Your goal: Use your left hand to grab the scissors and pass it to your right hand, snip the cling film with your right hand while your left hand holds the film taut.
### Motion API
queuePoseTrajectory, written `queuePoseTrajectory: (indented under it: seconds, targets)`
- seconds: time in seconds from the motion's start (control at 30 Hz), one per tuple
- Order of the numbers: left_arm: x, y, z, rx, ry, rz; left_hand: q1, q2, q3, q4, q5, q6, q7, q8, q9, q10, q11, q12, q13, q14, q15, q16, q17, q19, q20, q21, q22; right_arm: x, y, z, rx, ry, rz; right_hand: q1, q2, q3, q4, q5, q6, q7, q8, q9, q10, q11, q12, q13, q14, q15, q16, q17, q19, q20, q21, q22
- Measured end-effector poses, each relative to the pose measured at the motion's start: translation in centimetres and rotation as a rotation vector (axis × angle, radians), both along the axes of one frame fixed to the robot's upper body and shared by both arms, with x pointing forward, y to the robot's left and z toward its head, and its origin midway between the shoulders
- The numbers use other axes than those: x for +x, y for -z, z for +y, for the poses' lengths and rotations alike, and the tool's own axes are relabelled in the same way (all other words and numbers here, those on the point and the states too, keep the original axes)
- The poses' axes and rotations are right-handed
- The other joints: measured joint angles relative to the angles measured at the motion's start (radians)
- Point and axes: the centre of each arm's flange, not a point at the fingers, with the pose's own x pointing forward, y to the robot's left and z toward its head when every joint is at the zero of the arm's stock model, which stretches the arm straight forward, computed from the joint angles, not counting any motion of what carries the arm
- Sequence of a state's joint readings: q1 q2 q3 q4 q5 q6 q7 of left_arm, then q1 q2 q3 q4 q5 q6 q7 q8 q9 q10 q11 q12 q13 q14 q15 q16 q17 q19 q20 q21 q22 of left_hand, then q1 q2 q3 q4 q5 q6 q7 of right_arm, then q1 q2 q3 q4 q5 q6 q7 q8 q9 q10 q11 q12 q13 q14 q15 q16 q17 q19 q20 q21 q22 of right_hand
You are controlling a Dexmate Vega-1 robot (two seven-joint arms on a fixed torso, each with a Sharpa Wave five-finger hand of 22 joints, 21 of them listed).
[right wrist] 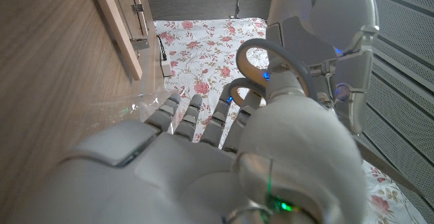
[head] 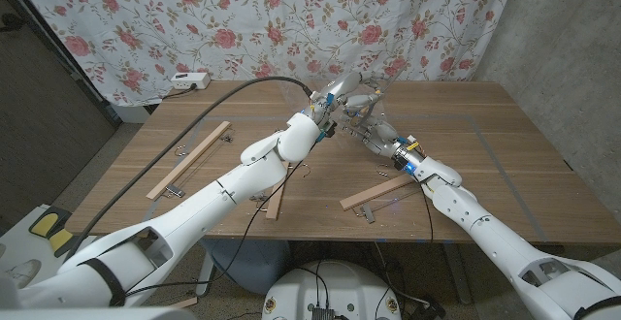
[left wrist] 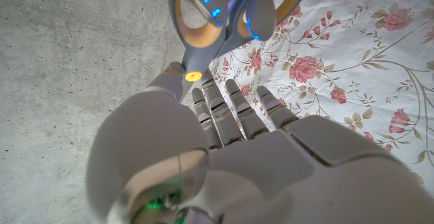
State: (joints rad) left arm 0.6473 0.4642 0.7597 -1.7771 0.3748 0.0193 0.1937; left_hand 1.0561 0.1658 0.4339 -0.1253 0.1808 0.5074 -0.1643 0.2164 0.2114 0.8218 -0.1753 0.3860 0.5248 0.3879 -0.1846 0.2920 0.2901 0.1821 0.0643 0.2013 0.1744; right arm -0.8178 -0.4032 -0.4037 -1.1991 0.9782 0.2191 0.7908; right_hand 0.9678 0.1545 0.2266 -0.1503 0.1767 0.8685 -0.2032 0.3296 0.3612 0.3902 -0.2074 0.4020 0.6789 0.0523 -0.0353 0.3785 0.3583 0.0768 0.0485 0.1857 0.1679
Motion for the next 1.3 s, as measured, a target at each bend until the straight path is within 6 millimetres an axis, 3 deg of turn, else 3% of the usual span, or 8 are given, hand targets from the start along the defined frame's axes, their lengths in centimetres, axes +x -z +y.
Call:
queuePoseTrajectory:
  seconds: [0.13, 0.3, 0.53, 0.6, 0.73, 0.8, 1.07, 1.3]
  targets:
    - [-0.02, 0.06, 0.08, 0.001, -0.001, 0.000, 0.001, 0.001, 0.000, 0.000, 0.000, 0.000, 0.000, 0.000, 0.000, 0.000, 0.000, 0.000, 0.000, 0.000, 0.000, 0.000, 0.000, 0.000, 0.000, 0.000, 0.000, -0.06, 0.05, 0.08, 0.001, -0.001, 0.005, 0.004, -0.001, 0.000, 0.000, 0.000, 0.007, 0.000, -0.009, -0.008, -0.041, -0.004, 0.053, 0.007, 0.000, 0.000, 0.022, 0.049, 0.007, 0.007, 0.000, 0.000]
    - [-0.12, 0.05, 0.14, 0.001, -0.001, -0.001, 0.001, 0.001, 0.000, 0.000, 0.000, 0.004, -0.004, 0.000, 0.000, 0.000, 0.000, -0.002, 0.000, 0.000, 0.000, 0.000, 0.000, 0.000, 0.000, 0.000, 0.000, -0.19, 0.04, 0.10, 0.000, -0.001, 0.006, 0.013, -0.011, 0.000, 0.000, 0.000, 0.022, -0.004, -0.016, -0.009, -0.137, -0.001, 0.278, 0.013, -0.007, 0.000, 0.055, 0.154, 0.007, 0.007, 0.000, 0.000]
    - [-0.17, 0.16, 0.26, 0.002, -0.005, -0.002, 0.001, 0.001, 0.000, 0.000, 0.000, 0.005, -0.005, 0.000, 0.000, 0.000, 0.000, -0.006, 0.000, 0.000, 0.000, 0.000, 0.000, 0.000, 0.000, 0.000, 0.000, -0.40, 0.18, 0.13, 0.002, 0.002, 0.015, 0.029, -0.006, 0.000, 0.000, 0.000, 0.022, -0.004, -0.025, -0.004, -0.163, -0.002, 0.280, 0.081, 0.012, 0.000, 0.095, 0.234, 0.014, 0.000, 0.000, 0.002]
    - [-0.27, 0.22, 0.29, 0.003, -0.005, -0.003, 0.001, 0.001, 0.000, 0.000, 0.000, 0.005, -0.005, 0.000, 0.000, 0.000, 0.000, -0.007, 0.000, 0.000, 0.000, 0.000, 0.000, 0.000, 0.000, 0.000, 0.000, -0.30, 0.25, 0.08, 0.005, 0.010, 0.025, 0.030, -0.007, 0.000, 0.000, 0.000, 0.022, -0.004, -0.025, -0.004, -0.169, -0.001, 0.280, 0.186, 0.015, -0.001, 0.108, 0.258, 0.025, 0.003, 0.007, 0.002]
    - [-0.33, 0.32, 0.31, 0.003, -0.004, -0.002, 0.001, 0.001, 0.000, 0.000, 0.000, 0.005, -0.005, 0.000, 0.000, 0.000, 0.000, -0.009, 0.000, 0.000, 0.000, 0.000, 0.000, 0.000, 0.000, 0.000, 0.000, -0.17, 0.30, 0.04, 0.007, 0.018, 0.034, 0.045, -0.003, 0.000, 0.000, -0.001, 0.022, -0.004, -0.030, -0.004, -0.180, 0.002, 0.280, 0.202, 0.033, -0.003, 0.138, 0.311, 0.035, 0.000, 0.007, 0.002]
    - [-0.37, 0.34, 0.36, 0.001, -0.009, -0.007, 0.001, 0.001, 0.000, 0.000, 0.000, 0.005, -0.005, 0.000, 0.000, 0.000, 0.000, -0.012, 0.000, 0.000, 0.000, 0.000, 0.000, 0.000, 0.000, 0.000, 0.000, -0.45, 0.31, 0.00, 0.005, 0.020, 0.035, 0.066, 0.008, 0.000, 0.000, -0.002, 0.021, -0.004, -0.030, -0.004, -0.194, 0.007, 0.280, 0.352, 0.036, -0.001, 0.160, 0.350, 0.040, -0.005, 0.008, 0.002]
    - [-0.38, 0.47, 0.44, -0.001, -0.015, -0.011, 0.001, 0.001, 0.000, 0.000, 0.000, 0.005, -0.005, 0.000, 0.000, 0.000, 0.000, -0.010, 0.000, 0.000, 0.000, 0.000, 0.000, 0.000, 0.000, 0.000, 0.000, -0.67, 0.41, -0.19, 0.010, 0.034, 0.046, 0.079, 0.010, 0.000, 0.000, -0.004, 0.025, 0.018, -0.034, 0.000, -0.227, 0.012, 0.385, 0.432, 0.095, -0.001, 0.297, 0.576, 0.153, -0.080, 0.066, 0.030]
    - [-0.38, 0.60, 0.48, -0.002, -0.020, -0.014, 0.001, 0.001, 0.000, 0.000, 0.000, 0.005, -0.005, 0.000, 0.000, 0.000, 0.000, -0.009, 0.000, 0.000, 0.000, 0.000, 0.000, -0.001, 0.009, 0.000, 0.000, -0.79, 0.46, -0.32, 0.016, 0.040, 0.057, 0.100, 0.010, 0.000, 0.000, 0.001, 0.025, 0.022, -0.034, 0.005, -0.230, 0.016, 0.407, 0.554, 0.110, -0.003, 0.365, 0.691, 0.189, -0.090, 0.108, 0.058]
